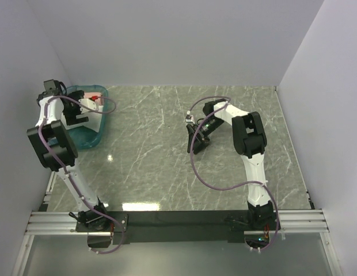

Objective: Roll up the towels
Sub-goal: Place the rolled towel into the container

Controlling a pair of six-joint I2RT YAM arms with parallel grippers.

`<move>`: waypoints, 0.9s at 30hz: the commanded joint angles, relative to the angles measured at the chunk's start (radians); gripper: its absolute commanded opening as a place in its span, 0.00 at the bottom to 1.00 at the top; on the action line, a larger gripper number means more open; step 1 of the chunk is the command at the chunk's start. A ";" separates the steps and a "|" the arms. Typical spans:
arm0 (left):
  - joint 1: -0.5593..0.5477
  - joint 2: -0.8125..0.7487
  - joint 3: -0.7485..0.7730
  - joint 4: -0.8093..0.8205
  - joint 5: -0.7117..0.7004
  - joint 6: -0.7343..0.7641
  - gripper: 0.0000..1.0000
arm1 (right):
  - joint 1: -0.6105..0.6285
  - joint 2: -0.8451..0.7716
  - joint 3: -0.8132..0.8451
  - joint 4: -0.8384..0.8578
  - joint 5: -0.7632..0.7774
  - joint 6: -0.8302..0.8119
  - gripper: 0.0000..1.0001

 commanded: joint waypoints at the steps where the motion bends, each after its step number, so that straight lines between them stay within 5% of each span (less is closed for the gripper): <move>1: 0.015 -0.065 0.035 -0.074 0.042 0.024 0.99 | 0.003 -0.037 -0.020 0.016 0.028 -0.047 0.86; 7: 0.015 -0.201 0.025 -0.149 0.100 0.018 1.00 | -0.002 -0.125 -0.072 0.054 0.053 -0.054 0.86; 10: -0.004 -0.300 0.009 -0.085 0.116 -0.179 0.99 | -0.014 -0.198 -0.105 0.094 0.093 -0.031 0.86; 14: -0.100 -0.386 0.034 -0.029 -0.074 -0.639 1.00 | -0.046 -0.307 -0.143 0.124 0.140 -0.009 0.86; 19: -0.270 -0.472 -0.020 -0.009 -0.206 -0.947 0.99 | -0.139 -0.526 -0.235 0.231 0.212 0.072 0.86; 27: -0.498 -0.594 -0.178 0.063 -0.066 -1.413 0.99 | -0.316 -0.904 -0.535 0.510 0.361 0.238 0.90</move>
